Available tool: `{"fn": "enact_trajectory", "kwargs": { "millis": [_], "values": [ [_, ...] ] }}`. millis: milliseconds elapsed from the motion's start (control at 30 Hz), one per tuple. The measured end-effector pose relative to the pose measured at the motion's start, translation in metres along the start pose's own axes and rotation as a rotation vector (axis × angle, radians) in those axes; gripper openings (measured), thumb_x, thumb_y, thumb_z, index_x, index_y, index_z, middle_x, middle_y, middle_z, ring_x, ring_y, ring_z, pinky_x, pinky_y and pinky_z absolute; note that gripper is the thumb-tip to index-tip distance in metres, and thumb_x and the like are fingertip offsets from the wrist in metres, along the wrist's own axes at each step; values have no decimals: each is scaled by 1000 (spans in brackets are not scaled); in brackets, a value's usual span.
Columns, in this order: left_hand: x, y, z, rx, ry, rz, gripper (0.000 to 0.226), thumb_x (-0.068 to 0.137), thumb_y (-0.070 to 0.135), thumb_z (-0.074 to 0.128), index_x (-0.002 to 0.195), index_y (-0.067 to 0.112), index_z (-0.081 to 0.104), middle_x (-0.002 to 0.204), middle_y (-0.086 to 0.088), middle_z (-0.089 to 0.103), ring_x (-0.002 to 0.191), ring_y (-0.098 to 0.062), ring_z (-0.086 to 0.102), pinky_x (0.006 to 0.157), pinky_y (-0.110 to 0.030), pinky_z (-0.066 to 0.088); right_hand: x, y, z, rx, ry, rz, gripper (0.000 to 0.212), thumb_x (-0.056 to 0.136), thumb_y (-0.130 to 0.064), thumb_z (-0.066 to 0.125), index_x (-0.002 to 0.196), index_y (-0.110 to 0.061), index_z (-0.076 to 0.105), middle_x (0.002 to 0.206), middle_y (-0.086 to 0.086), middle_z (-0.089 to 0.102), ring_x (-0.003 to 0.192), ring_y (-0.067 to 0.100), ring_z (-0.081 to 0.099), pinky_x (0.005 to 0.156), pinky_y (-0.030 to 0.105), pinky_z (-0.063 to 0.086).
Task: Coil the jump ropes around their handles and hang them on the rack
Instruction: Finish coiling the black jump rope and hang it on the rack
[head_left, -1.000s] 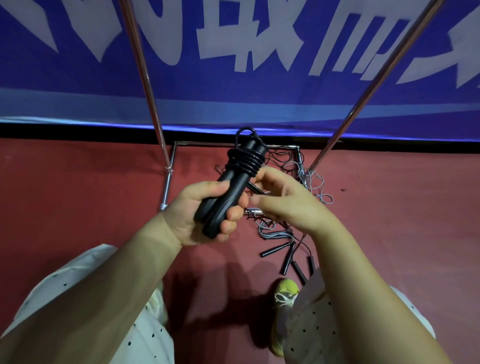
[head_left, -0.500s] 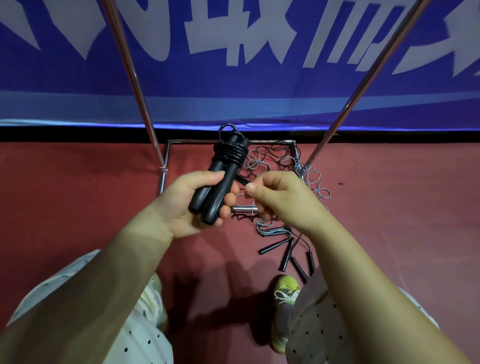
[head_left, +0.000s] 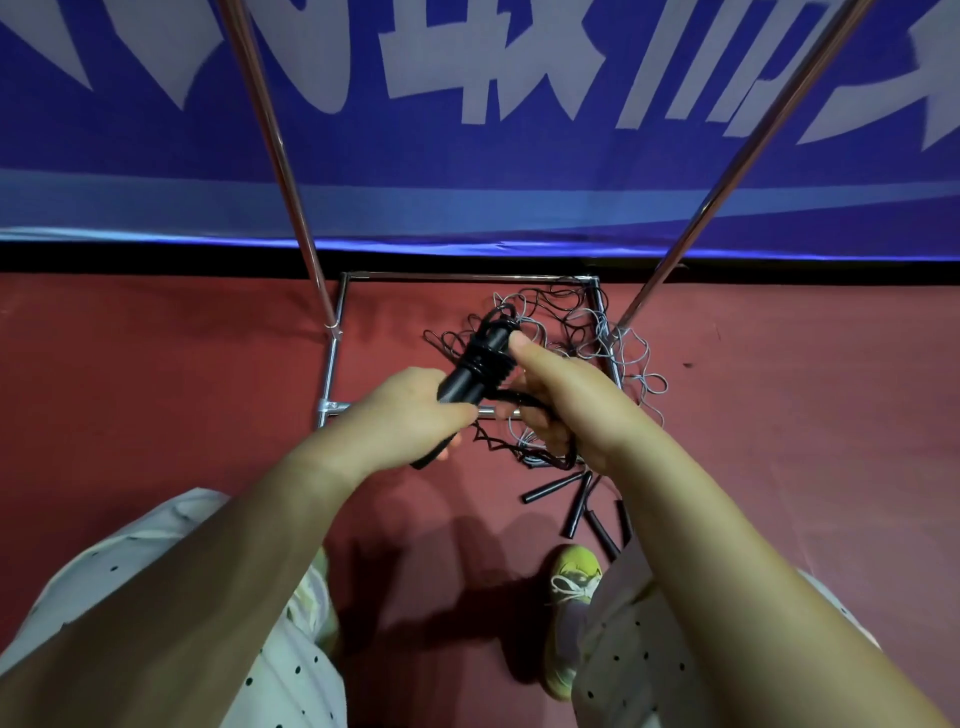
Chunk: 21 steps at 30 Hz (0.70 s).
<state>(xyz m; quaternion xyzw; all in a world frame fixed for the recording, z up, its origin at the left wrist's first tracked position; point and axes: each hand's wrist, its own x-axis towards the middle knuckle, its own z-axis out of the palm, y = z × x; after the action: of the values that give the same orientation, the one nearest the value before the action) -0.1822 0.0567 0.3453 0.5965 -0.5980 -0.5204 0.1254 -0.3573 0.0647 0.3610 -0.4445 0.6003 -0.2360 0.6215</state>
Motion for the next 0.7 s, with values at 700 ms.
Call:
{"fn": "enact_trajectory", "kwargs": {
  "millis": [700],
  "values": [
    [-7, -10, -1, -1240, -1011, 11, 71, 83, 57, 59, 120, -4, 59, 103, -22, 67, 92, -35, 68, 84, -46, 53, 5, 6, 14, 91, -105, -329, 38, 72, -57, 41, 53, -24, 45, 47, -5, 40, 49, 17, 32, 55, 39, 19]
  ]
}}
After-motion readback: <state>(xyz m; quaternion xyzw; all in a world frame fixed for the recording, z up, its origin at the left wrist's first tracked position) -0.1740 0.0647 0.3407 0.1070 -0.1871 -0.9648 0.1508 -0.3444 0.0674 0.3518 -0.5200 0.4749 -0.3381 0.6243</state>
